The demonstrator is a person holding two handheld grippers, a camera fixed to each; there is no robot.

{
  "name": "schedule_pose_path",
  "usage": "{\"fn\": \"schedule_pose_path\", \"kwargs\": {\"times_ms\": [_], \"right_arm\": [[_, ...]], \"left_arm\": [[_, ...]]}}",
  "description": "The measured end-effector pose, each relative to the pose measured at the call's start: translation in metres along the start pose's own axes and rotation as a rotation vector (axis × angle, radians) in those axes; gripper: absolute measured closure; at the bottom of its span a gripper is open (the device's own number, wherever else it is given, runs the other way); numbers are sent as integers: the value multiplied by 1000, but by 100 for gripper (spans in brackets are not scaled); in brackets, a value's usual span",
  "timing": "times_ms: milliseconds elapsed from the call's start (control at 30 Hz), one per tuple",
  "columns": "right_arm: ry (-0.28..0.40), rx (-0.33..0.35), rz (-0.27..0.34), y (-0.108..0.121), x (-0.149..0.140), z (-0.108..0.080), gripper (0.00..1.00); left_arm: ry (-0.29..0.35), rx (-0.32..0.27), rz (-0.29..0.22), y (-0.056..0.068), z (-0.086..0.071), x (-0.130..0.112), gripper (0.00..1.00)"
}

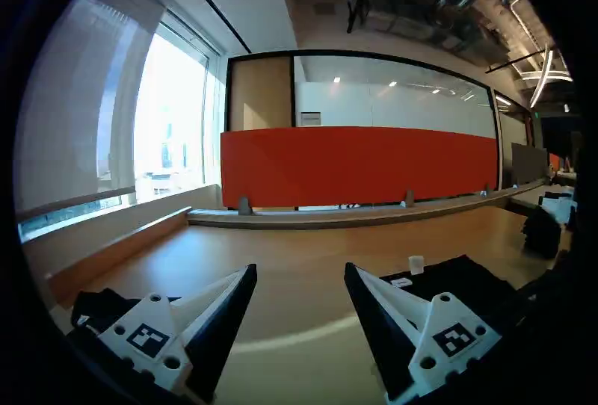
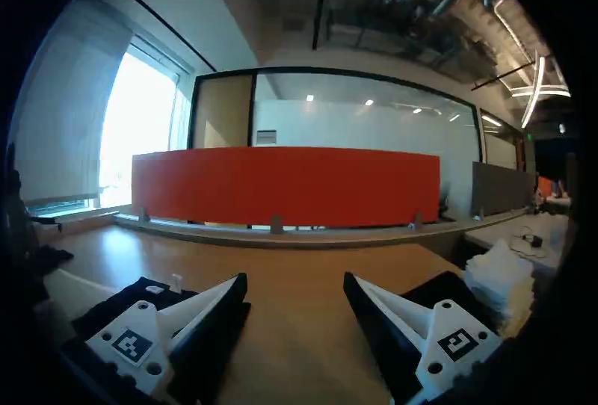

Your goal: Fold towel

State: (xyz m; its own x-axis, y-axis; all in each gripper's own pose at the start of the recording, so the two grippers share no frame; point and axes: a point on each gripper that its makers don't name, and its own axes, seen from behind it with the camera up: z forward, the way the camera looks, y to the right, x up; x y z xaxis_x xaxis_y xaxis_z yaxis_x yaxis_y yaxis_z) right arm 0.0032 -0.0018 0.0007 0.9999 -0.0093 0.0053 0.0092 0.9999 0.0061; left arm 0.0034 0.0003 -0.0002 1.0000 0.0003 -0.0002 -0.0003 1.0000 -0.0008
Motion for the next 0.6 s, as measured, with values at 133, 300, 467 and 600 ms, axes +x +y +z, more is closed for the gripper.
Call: {"fn": "schedule_pose_path", "kwargs": {"times_ms": [133, 300, 467, 600], "right_arm": [[-8, 6, 1, -1, 18, -3, 0], [-20, 2, 1, -2, 43, -6, 0], [-32, 12, -10, -4, 67, -6, 0], [-40, 20, -7, -5, 85, -5, 0]], "left_arm": [[-3, -8, 3, 2, -2, 28, 14], [-14, -23, 1, 6, -4, 63, 14], [-37, -41, -4, 9, -4, 86, 14], [-59, -63, -3, 15, -4, 100, 14]]}}
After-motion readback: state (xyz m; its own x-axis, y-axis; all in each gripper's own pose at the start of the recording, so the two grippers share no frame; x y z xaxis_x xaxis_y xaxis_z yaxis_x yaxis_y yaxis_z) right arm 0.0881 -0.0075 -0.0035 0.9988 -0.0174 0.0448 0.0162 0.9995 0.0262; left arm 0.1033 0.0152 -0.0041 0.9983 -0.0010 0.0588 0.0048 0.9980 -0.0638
